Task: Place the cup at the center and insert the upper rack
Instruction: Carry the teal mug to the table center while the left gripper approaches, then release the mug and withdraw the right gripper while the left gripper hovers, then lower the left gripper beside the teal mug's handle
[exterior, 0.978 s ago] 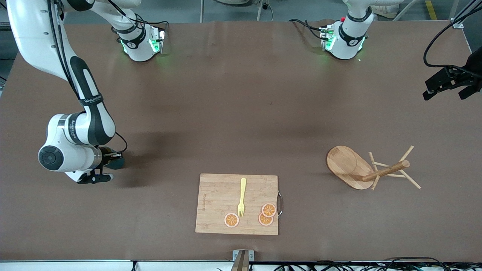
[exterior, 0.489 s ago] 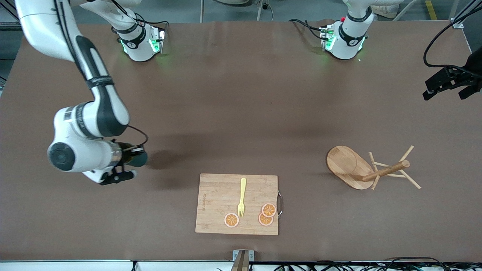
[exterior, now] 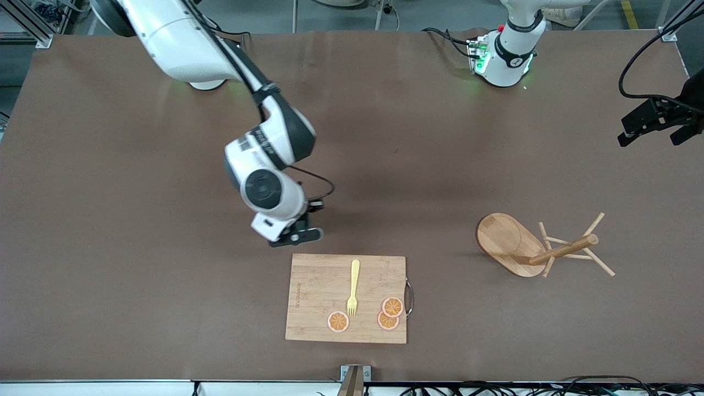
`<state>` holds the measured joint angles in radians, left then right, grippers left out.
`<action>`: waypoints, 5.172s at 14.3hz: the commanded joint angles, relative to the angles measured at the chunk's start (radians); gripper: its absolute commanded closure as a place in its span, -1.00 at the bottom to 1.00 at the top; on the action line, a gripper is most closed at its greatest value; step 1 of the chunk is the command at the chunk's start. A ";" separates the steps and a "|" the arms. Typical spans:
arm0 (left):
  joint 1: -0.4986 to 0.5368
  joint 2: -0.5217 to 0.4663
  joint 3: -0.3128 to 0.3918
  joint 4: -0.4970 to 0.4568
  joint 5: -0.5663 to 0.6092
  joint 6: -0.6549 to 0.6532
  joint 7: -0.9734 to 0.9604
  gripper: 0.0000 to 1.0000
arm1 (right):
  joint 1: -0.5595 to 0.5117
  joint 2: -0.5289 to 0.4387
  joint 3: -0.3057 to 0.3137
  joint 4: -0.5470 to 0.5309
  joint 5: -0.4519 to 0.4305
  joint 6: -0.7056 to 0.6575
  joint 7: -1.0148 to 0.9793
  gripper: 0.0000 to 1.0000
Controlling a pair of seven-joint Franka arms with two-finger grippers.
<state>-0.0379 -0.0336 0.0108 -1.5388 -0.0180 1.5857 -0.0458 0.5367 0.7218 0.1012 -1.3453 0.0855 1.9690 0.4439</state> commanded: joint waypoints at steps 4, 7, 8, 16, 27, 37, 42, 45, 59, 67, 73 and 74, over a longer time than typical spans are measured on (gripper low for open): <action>-0.004 -0.002 -0.015 -0.001 -0.014 -0.004 -0.005 -1.00 | 0.210 0.048 -0.012 0.037 0.013 0.062 0.202 0.99; -0.008 0.026 -0.081 -0.001 -0.013 -0.004 -0.006 -1.00 | 0.284 0.065 -0.011 0.038 0.014 0.122 0.249 0.99; -0.007 0.030 -0.113 -0.003 -0.014 -0.004 -0.022 -1.00 | 0.308 0.082 -0.011 0.047 0.014 0.125 0.250 0.99; -0.011 0.139 -0.325 0.002 -0.013 0.014 -0.221 -1.00 | 0.358 0.157 -0.012 0.115 0.005 0.160 0.249 -1.00; -0.083 0.259 -0.351 -0.006 -0.011 0.143 -0.391 -1.00 | 0.151 -0.177 -0.021 0.155 -0.009 -0.217 0.213 -1.00; -0.311 0.278 -0.351 -0.067 0.000 0.221 -0.704 -1.00 | -0.357 -0.341 -0.015 0.156 -0.200 -0.380 0.067 -1.00; -0.514 0.293 -0.350 -0.099 0.102 0.348 -1.017 -1.00 | -0.576 -0.467 -0.006 0.109 -0.164 -0.374 -0.159 -1.00; -0.600 0.313 -0.348 -0.107 0.142 0.385 -1.108 -1.00 | -0.682 -0.536 -0.014 0.046 -0.131 -0.383 -0.318 -1.00; -0.717 0.422 -0.348 -0.099 0.349 0.427 -1.412 -0.95 | -0.554 -0.657 -0.198 -0.124 -0.067 -0.362 -0.410 -1.00; -0.783 0.483 -0.345 -0.075 0.544 0.428 -1.605 -0.97 | -0.528 -0.737 -0.195 -0.268 -0.082 -0.286 -0.418 -1.00; -0.813 0.527 -0.339 -0.076 0.581 0.456 -1.672 -1.00 | -0.526 -0.788 -0.195 -0.351 -0.090 -0.246 -0.456 -1.00; -0.835 0.546 -0.342 -0.081 0.658 0.458 -1.745 -1.00 | -0.527 -0.788 -0.196 -0.351 -0.087 -0.246 -0.486 -1.00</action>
<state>-0.8327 0.4666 -0.3383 -1.6358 0.5465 2.0294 -1.6899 0.0021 -0.0173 -0.0886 -1.6393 0.0062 1.6994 0.0045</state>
